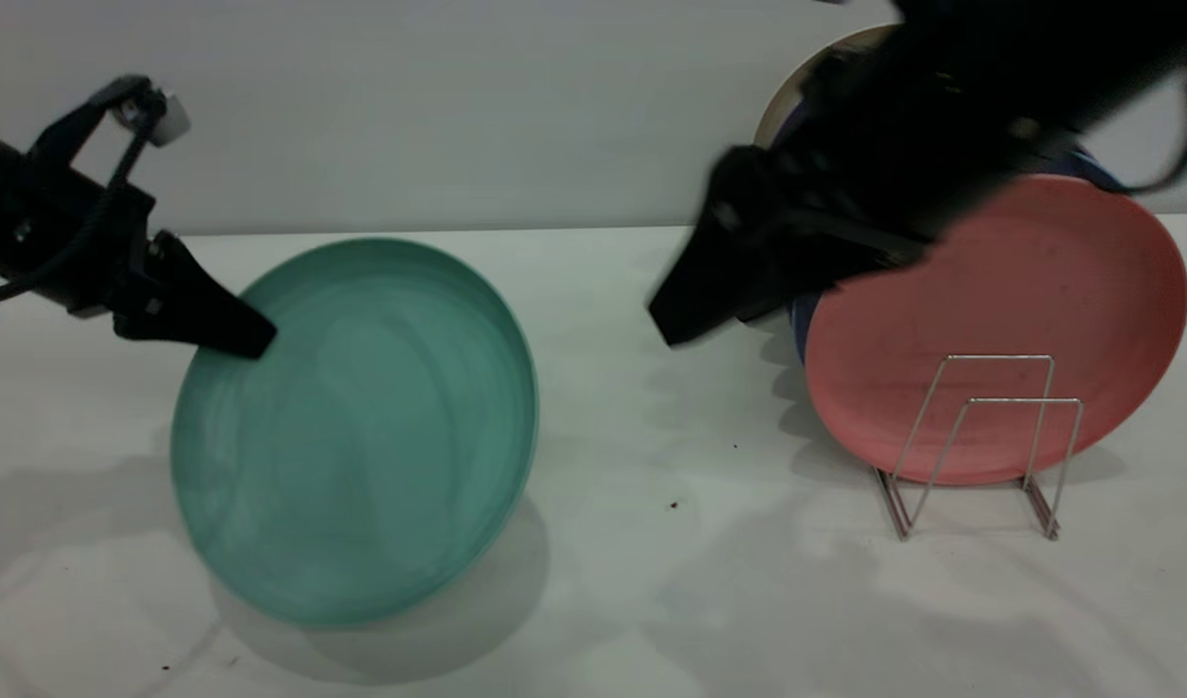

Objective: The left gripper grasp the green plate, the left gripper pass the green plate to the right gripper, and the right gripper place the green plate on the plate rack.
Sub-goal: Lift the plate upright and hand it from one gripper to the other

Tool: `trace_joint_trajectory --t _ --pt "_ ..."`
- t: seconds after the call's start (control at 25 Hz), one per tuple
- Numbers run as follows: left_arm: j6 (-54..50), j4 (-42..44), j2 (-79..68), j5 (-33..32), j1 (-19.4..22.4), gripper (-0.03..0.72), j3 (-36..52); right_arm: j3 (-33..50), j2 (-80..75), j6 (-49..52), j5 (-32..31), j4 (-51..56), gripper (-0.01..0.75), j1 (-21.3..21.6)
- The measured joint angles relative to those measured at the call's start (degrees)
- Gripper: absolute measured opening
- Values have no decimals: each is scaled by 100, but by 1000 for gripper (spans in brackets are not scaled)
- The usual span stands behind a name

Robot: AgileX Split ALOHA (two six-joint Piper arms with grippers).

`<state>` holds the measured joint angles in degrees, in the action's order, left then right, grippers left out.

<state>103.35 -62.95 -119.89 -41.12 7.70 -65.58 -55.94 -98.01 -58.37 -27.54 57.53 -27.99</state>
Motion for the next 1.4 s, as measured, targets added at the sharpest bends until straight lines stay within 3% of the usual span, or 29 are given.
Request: trace_joint_trajectory --t 0.2,0.32,0.48,1.04,1.4 --pt "701 -402 25 -465 0 23 0 -973 -789 -306 -451 0 511 0" --pt "774 -466 25 -568 0 23 0 -1407 -1178 -437 -926 15 511 0" --pt "790 -472 25 -682 0 23 0 -1773 -1610 -484 -1098 370 511 0" --pt "847 -472 25 -722 -20 23 0 -1962 -2056 -767 -970 1034 511 0" --pt "1454 -1283 25 -613 -476 23 0 -1962 -2056 -1021 -964 1415 506 0"
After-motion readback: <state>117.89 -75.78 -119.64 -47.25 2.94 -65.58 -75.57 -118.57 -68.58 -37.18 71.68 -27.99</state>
